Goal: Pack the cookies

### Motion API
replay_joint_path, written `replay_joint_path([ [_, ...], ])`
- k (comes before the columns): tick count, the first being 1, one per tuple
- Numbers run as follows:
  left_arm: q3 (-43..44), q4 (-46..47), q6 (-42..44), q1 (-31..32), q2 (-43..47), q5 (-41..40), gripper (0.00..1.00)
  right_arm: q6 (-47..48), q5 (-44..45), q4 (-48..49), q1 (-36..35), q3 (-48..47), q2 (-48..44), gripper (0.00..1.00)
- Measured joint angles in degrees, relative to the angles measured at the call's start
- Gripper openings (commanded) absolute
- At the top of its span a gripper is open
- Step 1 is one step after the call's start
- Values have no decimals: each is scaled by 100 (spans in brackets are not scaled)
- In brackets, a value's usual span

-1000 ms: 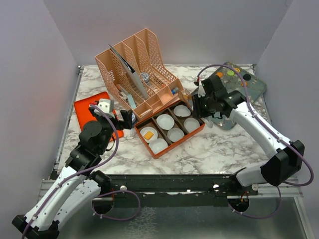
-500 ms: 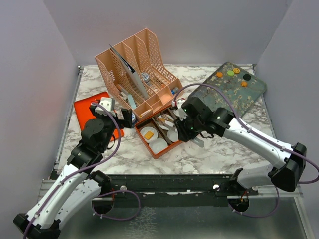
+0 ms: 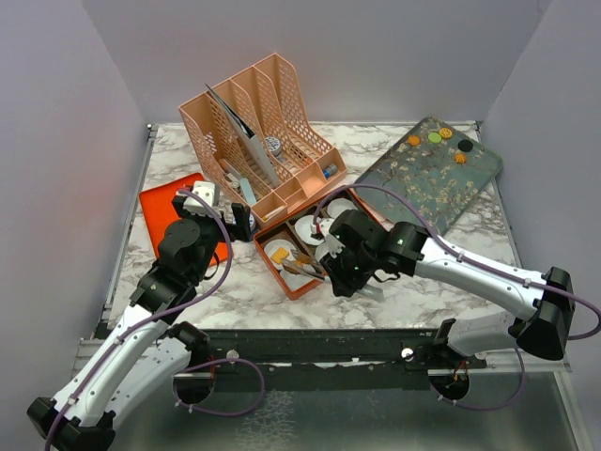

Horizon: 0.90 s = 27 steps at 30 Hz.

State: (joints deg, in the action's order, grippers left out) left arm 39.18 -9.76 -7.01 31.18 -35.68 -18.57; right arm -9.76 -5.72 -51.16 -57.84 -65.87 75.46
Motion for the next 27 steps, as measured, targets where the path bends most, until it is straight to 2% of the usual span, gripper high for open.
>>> replay_joint_path([
  [11,0,4,0,0,-57,0,99,-57,-107,52,-66,330,0,11],
  [22,0,22,0,0,-66,0,99,-72,-129,380,-66,426,129,30],
  [27,0,22,-2,0,-66,0,99,-72,-129,439,-66,446,170,34],
])
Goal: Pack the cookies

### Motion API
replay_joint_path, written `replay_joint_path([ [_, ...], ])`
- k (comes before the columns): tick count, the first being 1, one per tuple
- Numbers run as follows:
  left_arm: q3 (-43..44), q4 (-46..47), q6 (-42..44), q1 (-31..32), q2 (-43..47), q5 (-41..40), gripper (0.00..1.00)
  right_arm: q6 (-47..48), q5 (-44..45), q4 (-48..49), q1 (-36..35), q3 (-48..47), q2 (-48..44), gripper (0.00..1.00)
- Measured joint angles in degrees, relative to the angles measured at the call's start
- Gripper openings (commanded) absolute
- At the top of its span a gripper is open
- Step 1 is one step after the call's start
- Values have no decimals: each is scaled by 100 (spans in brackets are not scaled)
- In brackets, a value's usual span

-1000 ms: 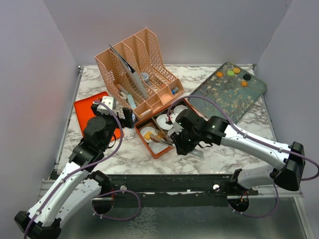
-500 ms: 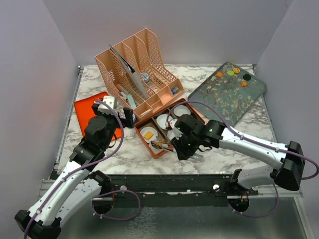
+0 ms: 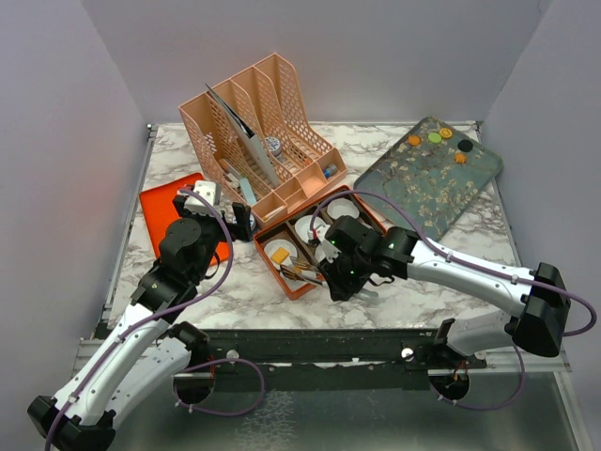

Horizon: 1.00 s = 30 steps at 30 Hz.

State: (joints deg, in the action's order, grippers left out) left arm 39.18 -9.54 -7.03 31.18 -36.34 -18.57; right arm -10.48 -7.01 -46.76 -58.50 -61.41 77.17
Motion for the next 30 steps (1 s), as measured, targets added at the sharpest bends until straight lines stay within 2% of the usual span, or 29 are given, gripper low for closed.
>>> replay_joint_path([
  [14,0,0,2,0,0,0,99,22,7,0,0,0,13,44],
  [30,0,0,0,0,4,0,99,44,31,-50,0,-26,15,40],
])
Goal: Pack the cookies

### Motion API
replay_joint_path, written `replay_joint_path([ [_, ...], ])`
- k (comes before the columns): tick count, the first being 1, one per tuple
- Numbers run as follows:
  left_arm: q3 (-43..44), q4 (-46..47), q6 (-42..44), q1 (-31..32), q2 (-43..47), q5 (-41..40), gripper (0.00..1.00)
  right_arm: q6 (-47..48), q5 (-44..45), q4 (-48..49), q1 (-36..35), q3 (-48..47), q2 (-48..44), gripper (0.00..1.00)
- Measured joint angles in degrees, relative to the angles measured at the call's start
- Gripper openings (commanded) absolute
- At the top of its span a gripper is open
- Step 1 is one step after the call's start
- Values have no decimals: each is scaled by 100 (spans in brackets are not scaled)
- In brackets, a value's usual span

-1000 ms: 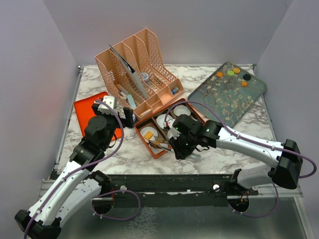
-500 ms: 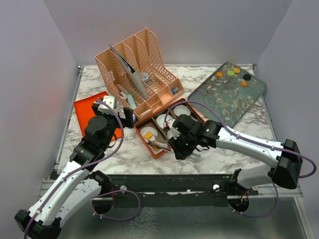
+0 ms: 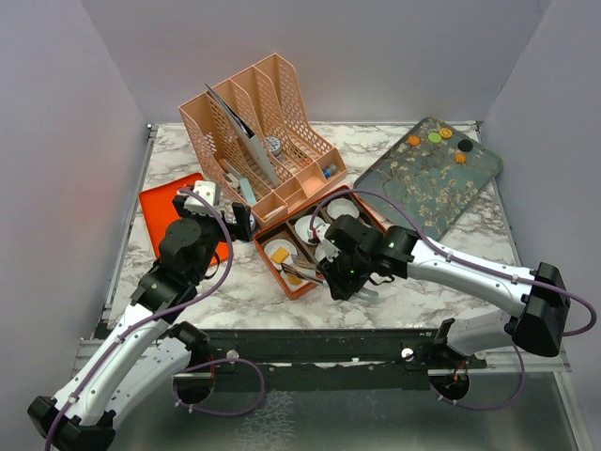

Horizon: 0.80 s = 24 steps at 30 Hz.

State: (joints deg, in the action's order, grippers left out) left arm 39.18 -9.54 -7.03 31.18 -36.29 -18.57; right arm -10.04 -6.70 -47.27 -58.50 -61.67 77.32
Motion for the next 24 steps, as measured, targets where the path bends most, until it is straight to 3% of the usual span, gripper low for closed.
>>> replay_joint_path([
  [14,0,0,-17,0,225,15,99,-267,1119,-535,177,-1296,175,36],
  [24,0,2,-61,70,540,83,99,-234,1521,-802,2192,-1950,693,36],
])
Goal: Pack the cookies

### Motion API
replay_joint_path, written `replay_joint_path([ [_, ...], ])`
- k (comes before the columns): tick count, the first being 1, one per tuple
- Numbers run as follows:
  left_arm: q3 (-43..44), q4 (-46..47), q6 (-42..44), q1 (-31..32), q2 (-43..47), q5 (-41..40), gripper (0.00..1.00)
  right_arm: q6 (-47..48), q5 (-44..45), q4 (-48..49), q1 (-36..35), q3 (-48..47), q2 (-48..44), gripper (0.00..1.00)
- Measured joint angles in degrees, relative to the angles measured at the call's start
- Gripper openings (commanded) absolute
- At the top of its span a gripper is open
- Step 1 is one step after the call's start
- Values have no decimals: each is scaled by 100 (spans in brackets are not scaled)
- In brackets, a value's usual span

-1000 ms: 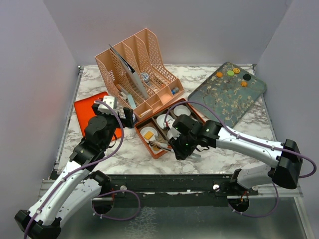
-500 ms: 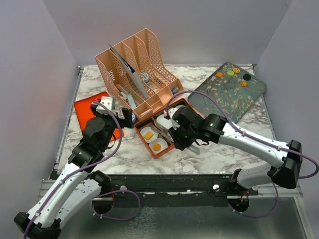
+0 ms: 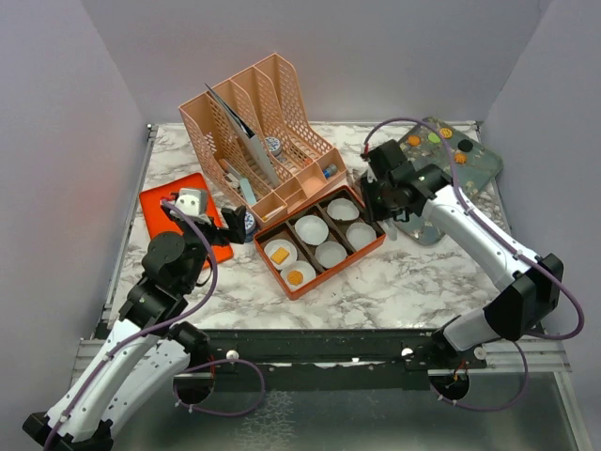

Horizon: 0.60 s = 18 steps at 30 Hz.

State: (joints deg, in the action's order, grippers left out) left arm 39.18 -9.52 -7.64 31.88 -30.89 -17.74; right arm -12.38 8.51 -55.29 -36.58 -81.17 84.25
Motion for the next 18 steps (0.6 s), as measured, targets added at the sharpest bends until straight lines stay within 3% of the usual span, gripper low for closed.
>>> replay_joint_path([
  [18,0,2,4,518,409,-7,99,295,28,280,3493,-1464,1823,36],
])
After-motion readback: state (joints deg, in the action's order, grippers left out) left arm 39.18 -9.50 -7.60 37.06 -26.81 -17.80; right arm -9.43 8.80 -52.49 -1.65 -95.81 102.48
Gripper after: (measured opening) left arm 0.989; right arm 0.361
